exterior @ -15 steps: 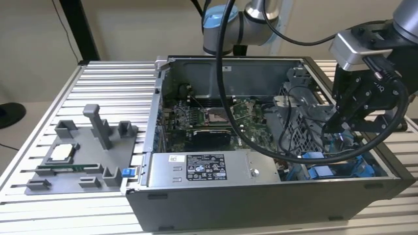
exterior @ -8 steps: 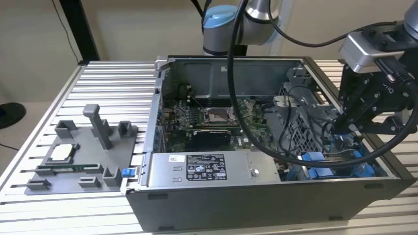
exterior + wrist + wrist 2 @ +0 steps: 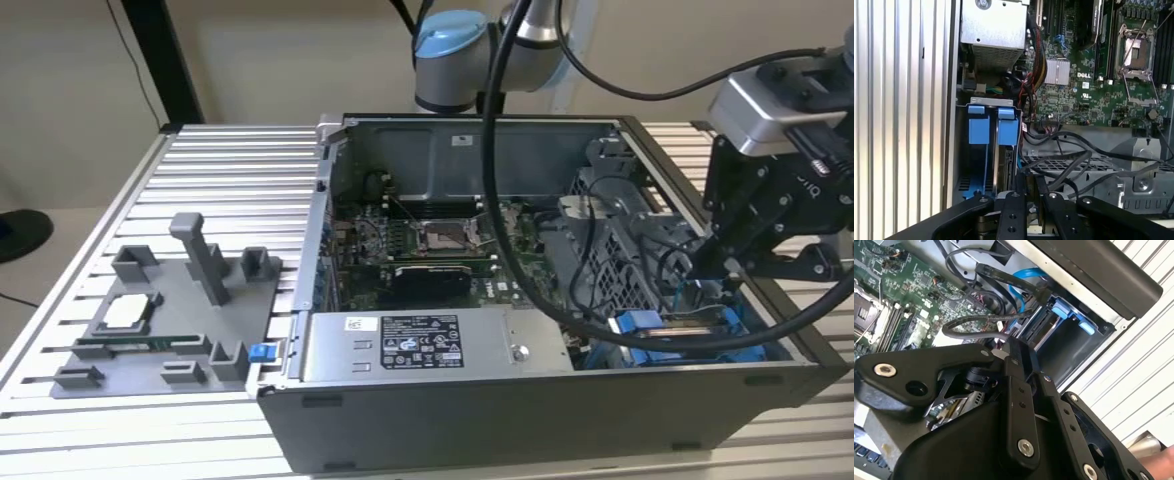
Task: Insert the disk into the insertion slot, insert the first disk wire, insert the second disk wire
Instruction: 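Insert the first disk wire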
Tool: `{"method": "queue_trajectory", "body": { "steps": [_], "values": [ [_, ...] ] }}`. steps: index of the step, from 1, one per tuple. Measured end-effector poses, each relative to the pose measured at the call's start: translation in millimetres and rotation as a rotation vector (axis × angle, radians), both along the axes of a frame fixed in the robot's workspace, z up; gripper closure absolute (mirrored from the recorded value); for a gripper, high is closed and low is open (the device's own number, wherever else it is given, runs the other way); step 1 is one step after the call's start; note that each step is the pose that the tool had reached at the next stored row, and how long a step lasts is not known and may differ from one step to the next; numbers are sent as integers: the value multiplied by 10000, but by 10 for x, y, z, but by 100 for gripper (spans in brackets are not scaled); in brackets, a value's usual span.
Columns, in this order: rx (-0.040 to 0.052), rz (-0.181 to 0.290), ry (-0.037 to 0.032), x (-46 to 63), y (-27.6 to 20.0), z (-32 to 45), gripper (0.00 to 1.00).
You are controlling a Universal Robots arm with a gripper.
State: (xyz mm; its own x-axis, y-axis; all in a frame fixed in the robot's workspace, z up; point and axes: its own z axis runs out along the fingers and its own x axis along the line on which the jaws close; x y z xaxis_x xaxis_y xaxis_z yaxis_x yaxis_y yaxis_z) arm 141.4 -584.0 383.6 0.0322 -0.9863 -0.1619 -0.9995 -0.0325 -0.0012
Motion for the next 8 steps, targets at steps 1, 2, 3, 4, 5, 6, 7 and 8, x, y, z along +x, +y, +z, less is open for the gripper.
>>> {"method": "queue_trajectory", "body": {
  "steps": [1, 2, 3, 4, 5, 6, 7, 8],
  "values": [
    [1, 0, 0, 4, -5, -9, 100],
    [2, 0, 0, 8, -9, -21, 100],
    [1, 1, 0, 13, -12, -35, 100],
    [-2, 2, 0, 20, -13, -50, 100],
    [-3, 2, 0, 28, -14, -67, 100],
    [-5, 1, 0, 38, -17, -83, 100],
    [-6, 2, 0, 50, -22, -98, 100],
    [-9, 2, 0, 62, -27, -111, 100]
  ]
}}
